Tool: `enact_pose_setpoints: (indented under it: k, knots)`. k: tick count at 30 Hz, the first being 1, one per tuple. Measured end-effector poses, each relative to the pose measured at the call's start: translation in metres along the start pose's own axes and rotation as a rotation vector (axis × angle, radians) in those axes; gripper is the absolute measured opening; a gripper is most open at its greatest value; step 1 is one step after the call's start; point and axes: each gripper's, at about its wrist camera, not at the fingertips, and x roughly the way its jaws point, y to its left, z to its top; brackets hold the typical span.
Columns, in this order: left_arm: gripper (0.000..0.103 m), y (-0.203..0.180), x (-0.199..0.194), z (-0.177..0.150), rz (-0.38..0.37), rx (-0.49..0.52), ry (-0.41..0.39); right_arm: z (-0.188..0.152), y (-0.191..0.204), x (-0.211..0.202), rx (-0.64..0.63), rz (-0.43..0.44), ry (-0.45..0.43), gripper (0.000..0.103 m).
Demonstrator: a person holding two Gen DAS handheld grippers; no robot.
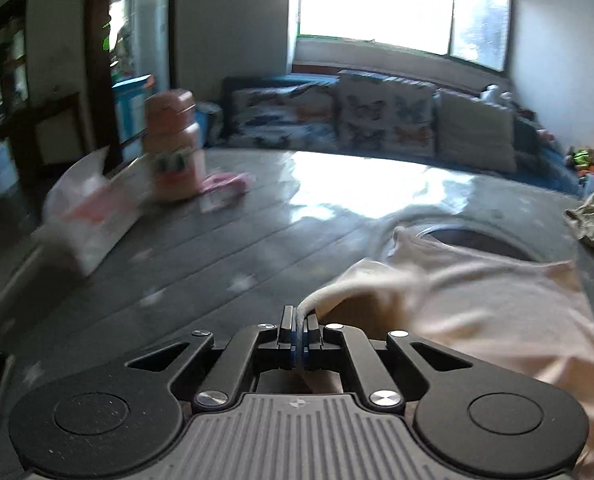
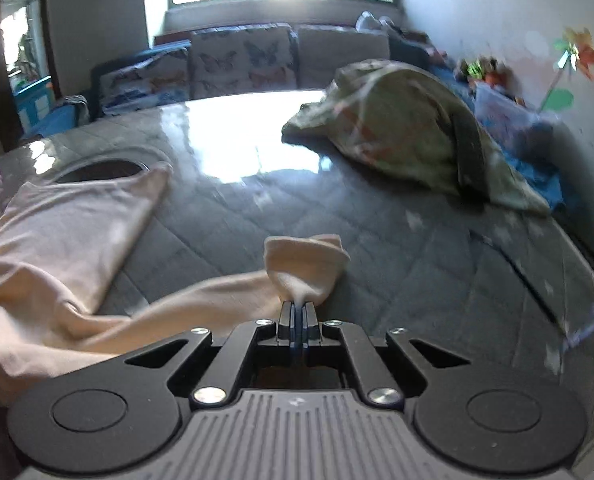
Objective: Fold clothes
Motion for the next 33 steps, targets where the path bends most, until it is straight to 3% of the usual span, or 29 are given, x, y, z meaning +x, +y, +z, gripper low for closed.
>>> enact_pose_setpoints:
  k: [2, 5, 7, 9, 12, 17, 19, 21, 29, 33]
  knots:
    - [0.009, 0.012, -0.001, -0.008, 0.027, -0.006, 0.028, -0.004, -0.003, 0.000, 0.008, -0.018, 0.008, 0.007]
    - [0.025, 0.021, -0.003, -0.018, 0.053, -0.009, 0.056, -0.003, -0.006, -0.006, 0.014, -0.058, -0.023, 0.011]
    - [0.031, 0.021, -0.005, -0.020, 0.062, -0.004, 0.051, 0.000, -0.006, -0.010, 0.012, -0.057, -0.043, 0.012]
    - [0.039, 0.018, -0.006, -0.018, 0.054, 0.010, 0.042, 0.004, -0.003, -0.009, -0.003, -0.041, -0.047, 0.025]
    - [0.053, 0.007, -0.008, -0.014, 0.049, 0.045, 0.007, 0.007, 0.006, 0.000, -0.032, -0.032, -0.034, 0.028]
    - [0.059, -0.005, 0.000, -0.007, 0.032, 0.109, -0.005, 0.007, 0.012, 0.017, -0.069, -0.063, -0.007, 0.035]
    - [0.060, -0.008, 0.008, -0.008, 0.063, 0.142, 0.010, 0.006, 0.009, 0.021, -0.071, -0.067, 0.005, 0.039]
    - [0.060, -0.003, 0.011, -0.008, 0.084, 0.132, 0.016, 0.005, 0.005, 0.022, -0.072, -0.081, 0.004, 0.045]
    - [0.061, 0.018, 0.020, -0.008, 0.163, 0.081, 0.035, 0.009, -0.016, 0.022, -0.058, -0.161, 0.000, 0.046]
    - [0.061, 0.029, 0.024, -0.008, 0.203, 0.055, 0.045, 0.013, -0.013, 0.016, -0.064, -0.137, -0.021, 0.046]
